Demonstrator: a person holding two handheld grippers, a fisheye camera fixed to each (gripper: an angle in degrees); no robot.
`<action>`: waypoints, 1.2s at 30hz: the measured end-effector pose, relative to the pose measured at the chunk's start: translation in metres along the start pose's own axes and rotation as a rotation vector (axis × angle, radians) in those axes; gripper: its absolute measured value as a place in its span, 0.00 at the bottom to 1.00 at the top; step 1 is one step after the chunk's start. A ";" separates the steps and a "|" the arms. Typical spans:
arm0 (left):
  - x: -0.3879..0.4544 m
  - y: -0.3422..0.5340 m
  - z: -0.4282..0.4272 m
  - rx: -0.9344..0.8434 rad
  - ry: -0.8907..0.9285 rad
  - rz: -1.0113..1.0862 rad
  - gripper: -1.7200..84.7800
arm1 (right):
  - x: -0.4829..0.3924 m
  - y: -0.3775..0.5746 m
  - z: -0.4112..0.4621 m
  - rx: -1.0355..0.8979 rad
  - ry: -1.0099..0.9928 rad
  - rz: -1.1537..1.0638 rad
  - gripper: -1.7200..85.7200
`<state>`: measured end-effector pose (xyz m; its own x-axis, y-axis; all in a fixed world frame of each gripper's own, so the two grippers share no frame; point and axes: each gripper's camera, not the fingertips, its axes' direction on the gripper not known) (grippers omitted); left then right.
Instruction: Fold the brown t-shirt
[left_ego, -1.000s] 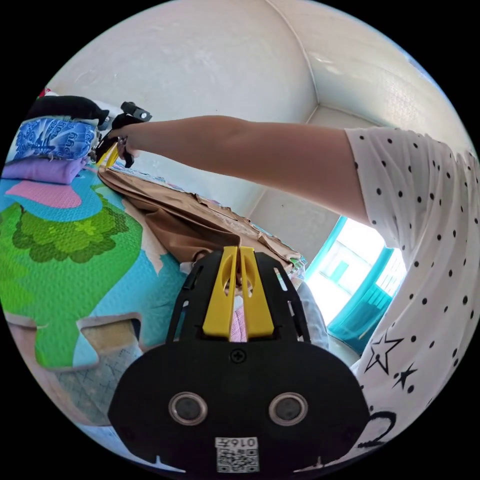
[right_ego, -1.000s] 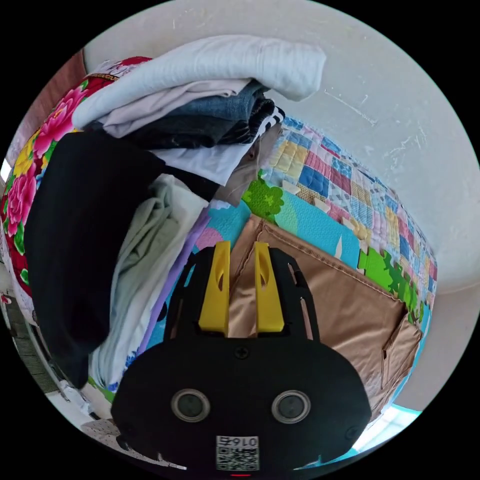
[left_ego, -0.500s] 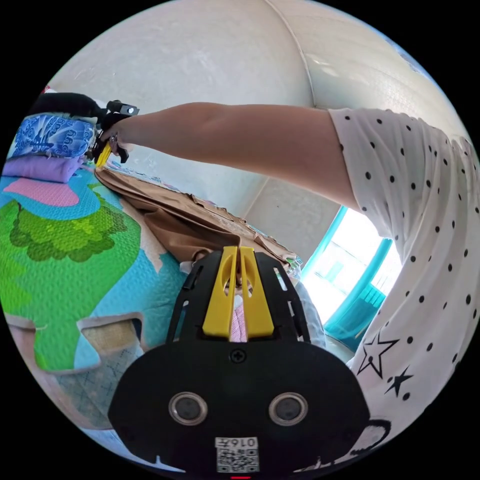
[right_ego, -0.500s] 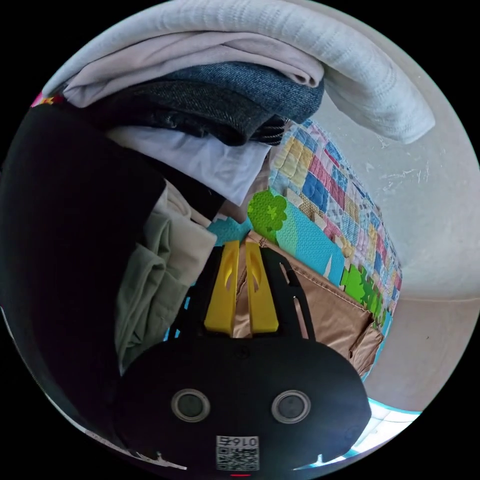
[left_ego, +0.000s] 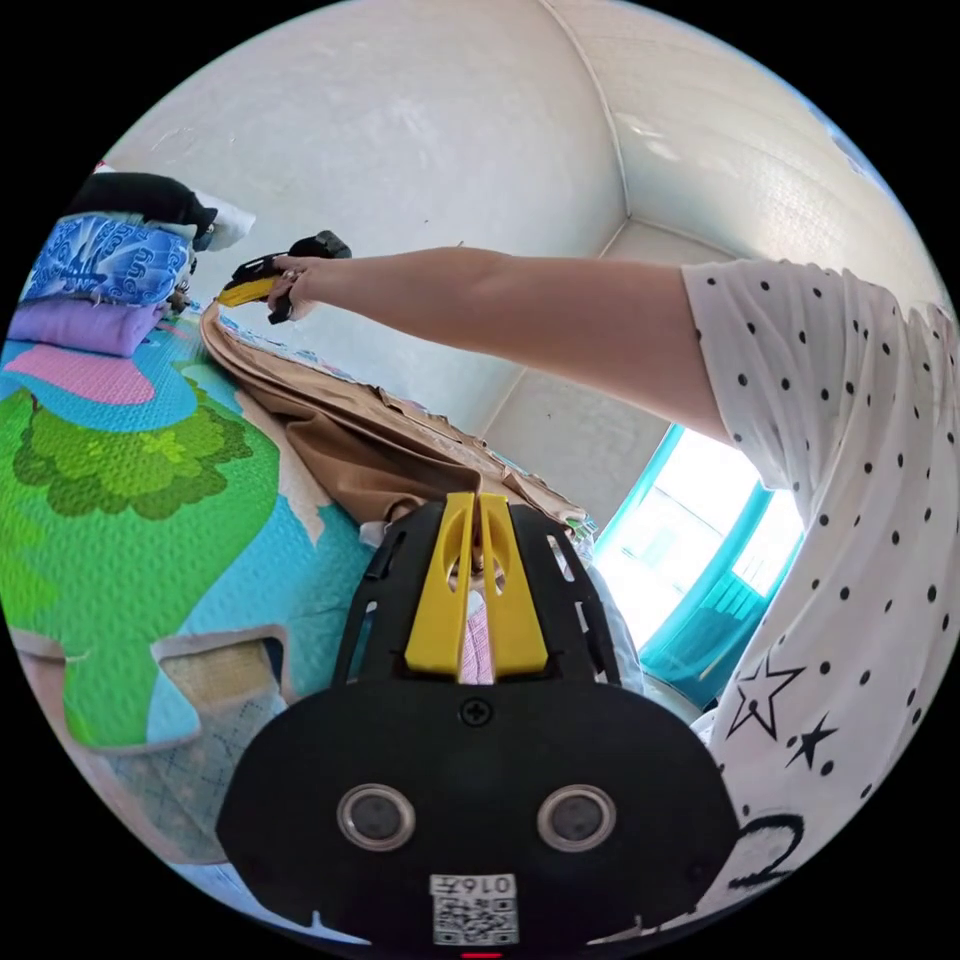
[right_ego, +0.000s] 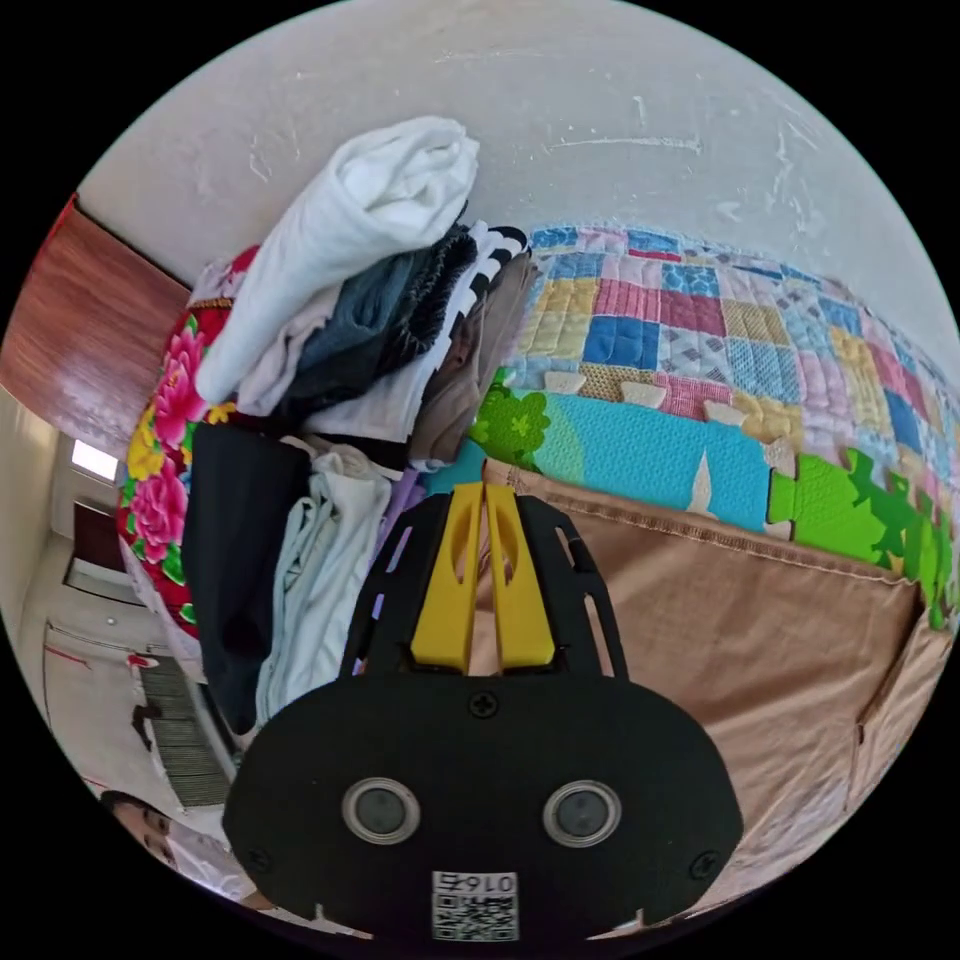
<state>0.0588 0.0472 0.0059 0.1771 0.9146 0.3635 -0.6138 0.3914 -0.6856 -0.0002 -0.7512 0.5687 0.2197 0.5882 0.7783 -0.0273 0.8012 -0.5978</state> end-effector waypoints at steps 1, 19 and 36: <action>0.001 -0.001 0.001 -0.001 0.000 0.001 0.01 | 0.012 0.000 -0.005 0.026 -0.034 0.014 0.02; 0.011 -0.006 0.012 -0.002 0.004 0.004 0.01 | 0.165 0.009 -0.024 -0.024 -0.036 0.170 0.02; 0.009 -0.005 0.013 -0.002 0.013 0.001 0.01 | 0.254 0.031 -0.015 0.048 -0.309 0.308 0.02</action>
<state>0.0536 0.0522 0.0203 0.1866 0.9161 0.3549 -0.6122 0.3910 -0.6873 0.0692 -0.5786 0.7447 -0.1081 0.7998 0.5905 -0.0925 0.5833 -0.8070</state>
